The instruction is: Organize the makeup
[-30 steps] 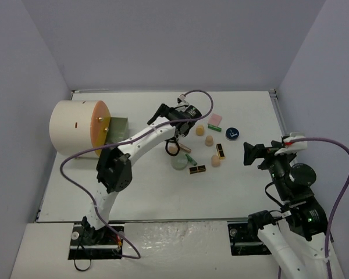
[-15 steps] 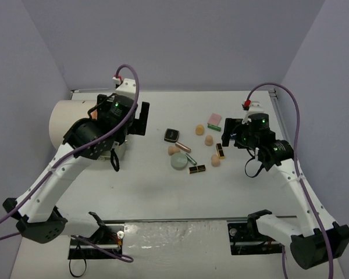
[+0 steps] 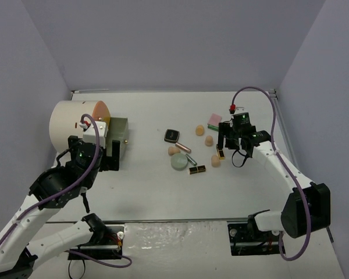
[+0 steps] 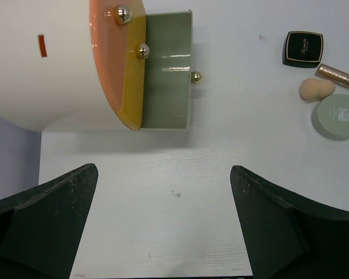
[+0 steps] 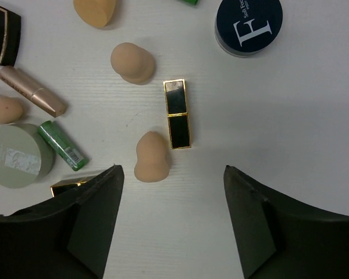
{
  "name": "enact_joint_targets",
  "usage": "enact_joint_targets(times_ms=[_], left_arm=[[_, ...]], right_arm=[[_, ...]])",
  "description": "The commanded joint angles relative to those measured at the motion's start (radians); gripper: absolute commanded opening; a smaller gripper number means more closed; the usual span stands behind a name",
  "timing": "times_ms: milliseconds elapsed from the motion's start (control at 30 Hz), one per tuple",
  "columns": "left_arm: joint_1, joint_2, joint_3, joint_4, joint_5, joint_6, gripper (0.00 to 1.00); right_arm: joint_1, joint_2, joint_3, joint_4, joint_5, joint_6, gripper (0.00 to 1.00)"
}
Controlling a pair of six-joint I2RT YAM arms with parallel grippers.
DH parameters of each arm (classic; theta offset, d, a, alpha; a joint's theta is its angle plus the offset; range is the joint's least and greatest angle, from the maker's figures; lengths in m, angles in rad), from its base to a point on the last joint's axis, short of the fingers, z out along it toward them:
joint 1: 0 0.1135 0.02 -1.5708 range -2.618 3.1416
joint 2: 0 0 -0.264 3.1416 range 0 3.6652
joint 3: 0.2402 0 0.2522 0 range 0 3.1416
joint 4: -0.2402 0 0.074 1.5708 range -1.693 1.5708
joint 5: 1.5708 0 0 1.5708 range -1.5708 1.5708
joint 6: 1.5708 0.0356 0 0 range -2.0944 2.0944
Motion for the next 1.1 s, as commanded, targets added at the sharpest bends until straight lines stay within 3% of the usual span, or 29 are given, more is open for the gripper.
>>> enact_joint_targets(times_ms=[0, 133, 600, 1067], left_arm=[[0.005, 0.011, -0.107, 0.134, 0.015, -0.036, 0.97], [0.006, 0.0, -0.179, 0.188, 0.011, -0.034, 0.97], [0.046, -0.022, -0.24, 0.19, 0.04, -0.052, 0.97], [0.168, 0.0, -0.251, 0.234, 0.197, -0.048, 0.97]], right_arm=[[0.005, 0.06, -0.015, 0.126, 0.03, 0.001, 0.57], [0.005, 0.132, -0.016, 0.16, 0.04, -0.009, 0.51], [0.004, 0.311, -0.01, 0.264, 0.043, -0.022, 0.45], [0.005, 0.391, 0.016, 0.304, 0.062, -0.019, 0.29]])
